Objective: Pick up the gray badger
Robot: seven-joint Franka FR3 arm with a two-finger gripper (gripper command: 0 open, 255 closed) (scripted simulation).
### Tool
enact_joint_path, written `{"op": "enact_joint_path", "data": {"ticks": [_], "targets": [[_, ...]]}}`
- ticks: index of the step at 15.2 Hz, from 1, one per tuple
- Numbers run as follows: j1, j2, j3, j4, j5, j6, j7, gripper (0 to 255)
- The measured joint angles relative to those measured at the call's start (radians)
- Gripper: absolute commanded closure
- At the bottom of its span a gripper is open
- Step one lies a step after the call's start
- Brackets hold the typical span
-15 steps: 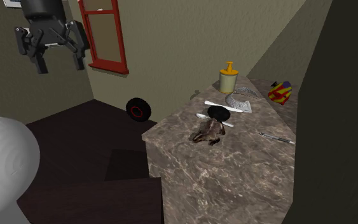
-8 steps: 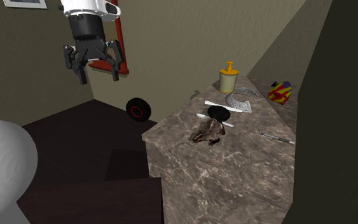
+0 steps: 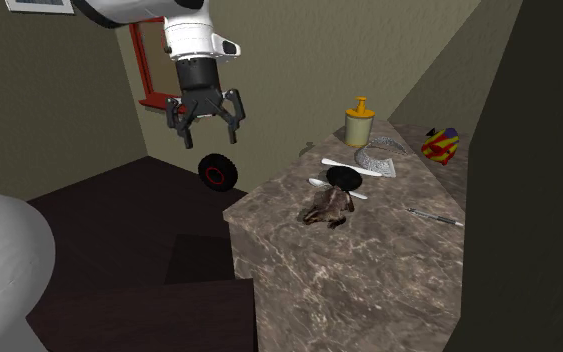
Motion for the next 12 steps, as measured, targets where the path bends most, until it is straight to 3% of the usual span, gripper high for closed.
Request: {"op": "enact_joint_path", "data": {"ticks": [12], "targets": [[-0.087, 0.426, -0.093, 0.273, 0.034, 0.16, -0.143, 0]]}}
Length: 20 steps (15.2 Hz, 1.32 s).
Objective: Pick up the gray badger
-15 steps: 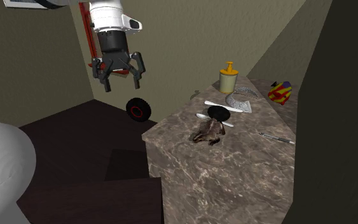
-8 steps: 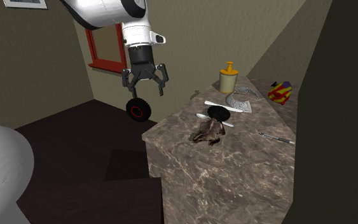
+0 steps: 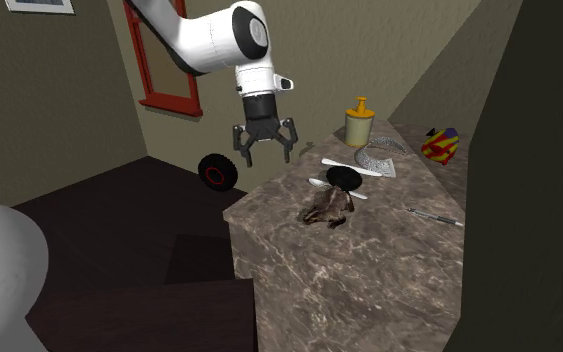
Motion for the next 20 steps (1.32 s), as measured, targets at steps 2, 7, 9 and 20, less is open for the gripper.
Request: {"op": "enact_joint_path", "data": {"ticks": [2, 7, 9, 20], "targets": [[-0.027, 0.08, -0.01, 0.072, 0.016, 0.011, -0.035, 0], [-0.083, 0.264, -0.014, 0.256, 0.058, 0.011, -0.089, 0], [-0.107, 0.348, -0.011, 0.351, 0.076, 0.001, -0.105, 0], [-0.274, 0.801, 0.005, 0.95, 0.142, -0.137, -0.186, 0]]}}
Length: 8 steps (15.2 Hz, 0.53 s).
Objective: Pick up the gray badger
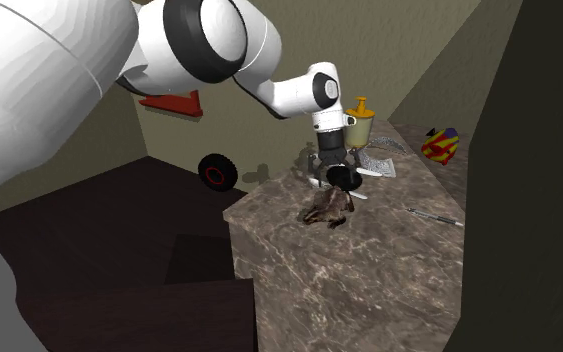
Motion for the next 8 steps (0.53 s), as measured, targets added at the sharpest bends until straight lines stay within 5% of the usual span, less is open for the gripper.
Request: {"op": "enact_joint_path", "data": {"ticks": [7, 8], "targets": [[-0.012, 0.068, 0.007, 0.032, 0.006, 0.036, 0.008, 0], [-0.013, 0.074, 0.007, 0.038, 0.007, 0.035, 0.008, 255]]}}
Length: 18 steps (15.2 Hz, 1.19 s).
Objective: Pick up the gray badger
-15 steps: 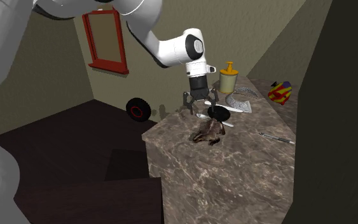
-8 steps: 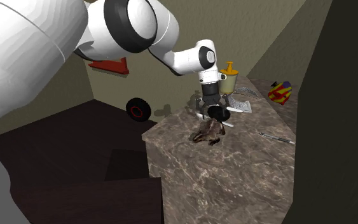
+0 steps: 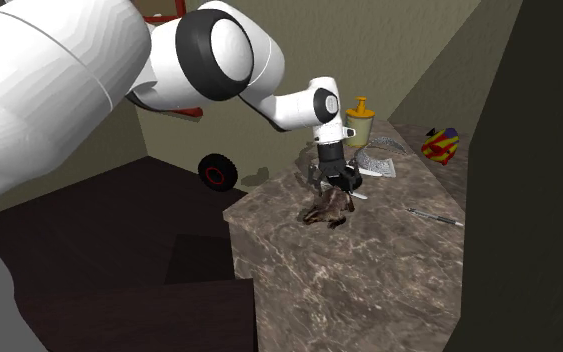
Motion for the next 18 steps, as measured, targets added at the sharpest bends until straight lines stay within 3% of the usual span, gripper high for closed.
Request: {"op": "enact_joint_path", "data": {"ticks": [10, 18], "targets": [[-0.002, 0.007, 0.001, 0.009, 0.001, -0.001, 0.0, 255], [0.006, -0.054, -0.006, -0.009, -0.004, -0.044, -0.011, 255]]}}
